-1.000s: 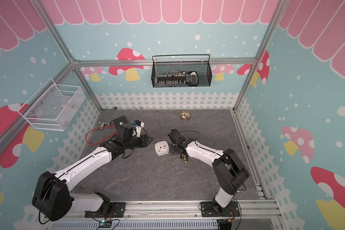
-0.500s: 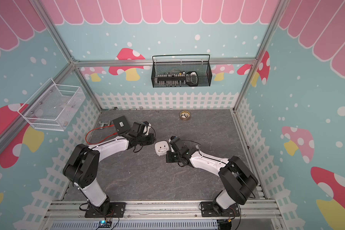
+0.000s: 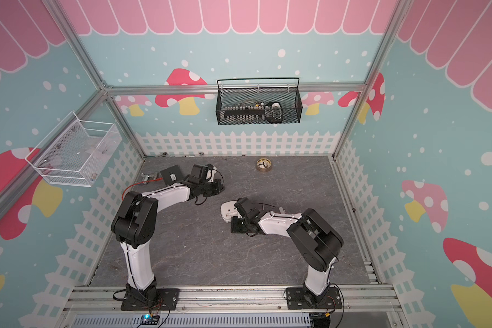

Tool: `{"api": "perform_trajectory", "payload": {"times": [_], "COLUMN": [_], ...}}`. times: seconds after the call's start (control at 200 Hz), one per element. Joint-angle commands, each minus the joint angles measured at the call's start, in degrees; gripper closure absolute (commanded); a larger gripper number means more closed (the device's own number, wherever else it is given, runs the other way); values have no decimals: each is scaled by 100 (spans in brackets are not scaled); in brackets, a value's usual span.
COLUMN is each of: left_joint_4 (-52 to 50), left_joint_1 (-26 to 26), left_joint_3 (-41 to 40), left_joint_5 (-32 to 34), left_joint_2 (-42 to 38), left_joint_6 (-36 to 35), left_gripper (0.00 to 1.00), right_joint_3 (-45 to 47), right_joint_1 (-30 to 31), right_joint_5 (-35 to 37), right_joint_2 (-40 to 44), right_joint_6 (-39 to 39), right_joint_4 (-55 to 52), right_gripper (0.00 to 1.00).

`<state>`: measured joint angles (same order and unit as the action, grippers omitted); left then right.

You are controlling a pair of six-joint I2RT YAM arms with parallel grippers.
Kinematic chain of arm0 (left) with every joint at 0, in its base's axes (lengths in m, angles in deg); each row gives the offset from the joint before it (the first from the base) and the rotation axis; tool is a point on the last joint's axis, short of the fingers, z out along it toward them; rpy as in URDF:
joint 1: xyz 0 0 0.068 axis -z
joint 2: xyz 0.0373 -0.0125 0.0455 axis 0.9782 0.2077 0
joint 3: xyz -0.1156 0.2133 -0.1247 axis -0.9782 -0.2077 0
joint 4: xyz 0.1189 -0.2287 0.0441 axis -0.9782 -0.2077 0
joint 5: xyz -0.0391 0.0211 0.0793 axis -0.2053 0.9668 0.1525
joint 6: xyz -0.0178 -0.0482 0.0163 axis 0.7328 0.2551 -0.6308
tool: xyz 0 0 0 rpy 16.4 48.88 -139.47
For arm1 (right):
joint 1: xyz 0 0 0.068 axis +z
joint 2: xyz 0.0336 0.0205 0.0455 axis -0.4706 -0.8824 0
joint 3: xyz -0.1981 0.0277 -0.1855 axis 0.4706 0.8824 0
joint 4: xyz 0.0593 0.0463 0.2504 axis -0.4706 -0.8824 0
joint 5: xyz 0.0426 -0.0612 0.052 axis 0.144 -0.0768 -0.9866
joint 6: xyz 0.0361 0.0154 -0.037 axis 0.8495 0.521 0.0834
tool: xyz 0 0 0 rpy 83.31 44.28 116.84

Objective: Remove the battery from the alarm
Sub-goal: Remove the battery from the alarm, then adjust the alarm at the center of the board.

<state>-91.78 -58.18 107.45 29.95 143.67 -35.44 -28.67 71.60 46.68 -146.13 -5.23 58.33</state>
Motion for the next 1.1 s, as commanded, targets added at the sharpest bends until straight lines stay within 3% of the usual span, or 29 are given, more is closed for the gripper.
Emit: {"api": "perform_trajectory", "payload": {"times": [0.0,0.35,1.096], "left_joint_4": [250,701,1019], "left_joint_1": [-21,61,635], "left_joint_3": [-65,-713,-2515], "left_joint_5": [-469,-896,-679], "left_joint_2": [87,90,-1053], "left_joint_6": [101,199,244], "left_gripper": [100,100,100], "right_joint_3": [-171,-338,-1123], "right_joint_1": [24,-64,-231], "right_joint_5": [166,427,871], "right_joint_2": [-126,-358,-362], "right_joint_6": [31,-87,-994], "right_joint_4": [87,-85,-1042], "right_gripper": [100,100,100]}}
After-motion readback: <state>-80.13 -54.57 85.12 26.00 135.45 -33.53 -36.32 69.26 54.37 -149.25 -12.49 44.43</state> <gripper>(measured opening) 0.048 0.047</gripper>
